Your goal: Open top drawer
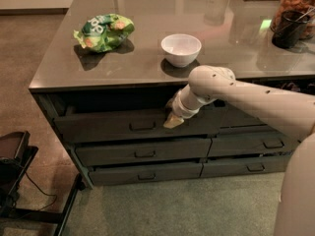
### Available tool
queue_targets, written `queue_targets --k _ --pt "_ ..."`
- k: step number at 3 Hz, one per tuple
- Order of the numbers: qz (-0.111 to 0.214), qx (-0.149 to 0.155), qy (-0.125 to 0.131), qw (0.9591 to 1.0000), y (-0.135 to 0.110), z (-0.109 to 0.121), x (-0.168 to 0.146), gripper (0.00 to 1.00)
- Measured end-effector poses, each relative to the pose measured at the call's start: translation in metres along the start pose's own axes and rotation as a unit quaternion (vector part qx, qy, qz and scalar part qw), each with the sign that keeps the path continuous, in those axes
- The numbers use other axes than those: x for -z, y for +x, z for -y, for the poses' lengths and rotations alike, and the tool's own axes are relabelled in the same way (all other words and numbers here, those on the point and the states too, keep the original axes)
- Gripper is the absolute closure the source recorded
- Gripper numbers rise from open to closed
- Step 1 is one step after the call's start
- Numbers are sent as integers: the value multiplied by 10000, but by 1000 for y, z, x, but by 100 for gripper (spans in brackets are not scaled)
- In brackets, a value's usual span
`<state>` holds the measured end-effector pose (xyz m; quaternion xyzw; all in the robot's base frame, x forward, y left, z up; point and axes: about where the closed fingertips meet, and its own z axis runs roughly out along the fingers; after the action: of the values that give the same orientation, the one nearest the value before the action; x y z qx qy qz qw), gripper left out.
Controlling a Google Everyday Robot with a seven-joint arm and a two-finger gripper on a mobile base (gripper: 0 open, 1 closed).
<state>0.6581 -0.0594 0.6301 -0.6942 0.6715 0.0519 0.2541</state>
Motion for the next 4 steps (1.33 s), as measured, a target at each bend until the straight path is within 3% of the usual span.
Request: queue_targets --k 1,2,3,4 --pt "0 0 0 10000 0 0 0 100" --pt "0 0 0 10000 -3 2 5 89" --pt "0 -1 -1 10000 -5 4 11 65" --pt "-67 -50 -198 9998 -6 -7 13 42"
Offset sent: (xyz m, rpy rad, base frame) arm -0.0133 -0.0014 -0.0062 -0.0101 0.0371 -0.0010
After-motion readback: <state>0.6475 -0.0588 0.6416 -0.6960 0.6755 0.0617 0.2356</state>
